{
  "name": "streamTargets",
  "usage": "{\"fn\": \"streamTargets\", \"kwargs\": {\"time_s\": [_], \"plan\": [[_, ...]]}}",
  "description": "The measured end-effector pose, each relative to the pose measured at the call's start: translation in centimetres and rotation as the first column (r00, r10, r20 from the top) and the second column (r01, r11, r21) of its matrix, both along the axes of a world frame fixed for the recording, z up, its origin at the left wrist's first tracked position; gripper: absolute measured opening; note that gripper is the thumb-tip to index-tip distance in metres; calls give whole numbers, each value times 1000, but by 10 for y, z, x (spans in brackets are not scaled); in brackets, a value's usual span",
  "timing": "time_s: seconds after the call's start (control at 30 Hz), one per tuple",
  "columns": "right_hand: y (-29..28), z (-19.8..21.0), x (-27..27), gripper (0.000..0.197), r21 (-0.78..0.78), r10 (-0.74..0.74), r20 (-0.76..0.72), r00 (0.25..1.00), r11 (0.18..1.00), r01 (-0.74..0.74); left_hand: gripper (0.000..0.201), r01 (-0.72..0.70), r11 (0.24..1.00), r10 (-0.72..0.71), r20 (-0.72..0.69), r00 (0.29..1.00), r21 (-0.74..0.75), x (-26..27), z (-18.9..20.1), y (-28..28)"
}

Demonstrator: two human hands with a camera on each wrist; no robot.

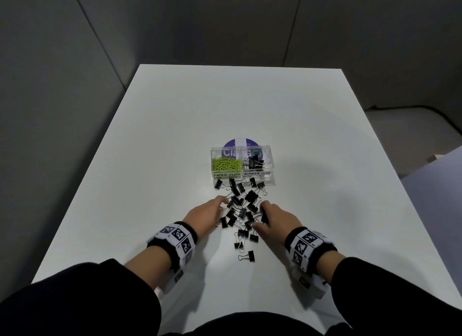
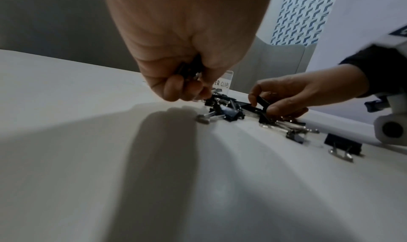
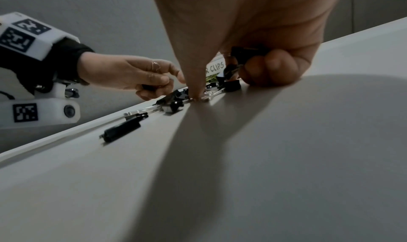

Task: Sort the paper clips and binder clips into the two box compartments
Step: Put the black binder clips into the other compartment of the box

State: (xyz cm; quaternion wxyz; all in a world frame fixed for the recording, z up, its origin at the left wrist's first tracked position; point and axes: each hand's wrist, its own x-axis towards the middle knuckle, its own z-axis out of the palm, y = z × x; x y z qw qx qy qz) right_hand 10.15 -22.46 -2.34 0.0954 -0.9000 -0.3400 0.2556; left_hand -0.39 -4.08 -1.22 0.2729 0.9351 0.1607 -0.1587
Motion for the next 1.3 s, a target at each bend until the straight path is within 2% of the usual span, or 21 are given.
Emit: {"fn": "streamTargets", "kwargs": {"time_s": [0.1,0.17,0.2,0.27,0.4,0.53,0.83,0.93,1.07,1.2,1.3], "plan": [[6,1,1,69,-15,40,-34,999,999,-40,42,27,999,-28,-43,999,-36,2,-3,-5],[11,2,0,80,-54,76,-21,997,996,-77,57,85,996,-84,-96,992,7,5,-7,-8],[13,3,0,82,-70,94,-5,996,993,-94,58,122,992,-116,-109,987,46,7,-9,-9],[17,2,0,78,-71,115,13,993,991,-114,53,185,975,-172,-110,979,124,10,-9,-11],[20,1,-1,53,-41,96,22,995,995,-95,47,292,924,-266,-132,955,247,12,-11,-15],[22,1,-4,40,-39,86,43,995,996,-85,45,284,923,-274,-77,959,261,8,-15,-17],[24,4,-6,33,-61,76,51,996,995,-73,38,248,937,-242,-54,969,248,13,-8,-15],[23,7,-3,28,-33,26,8,1000,999,-25,36,281,919,-278,-49,959,278,14,-5,-14],[17,12,8,24,43,-75,-137,988,996,81,33,296,905,-299,-39,954,306,15,0,-10],[11,12,17,21,107,-110,-162,981,986,128,32,211,955,-216,1,976,210,16,3,-2],[12,9,17,20,104,-39,-97,995,993,49,30,139,983,-146,48,988,117,18,4,0]]}}
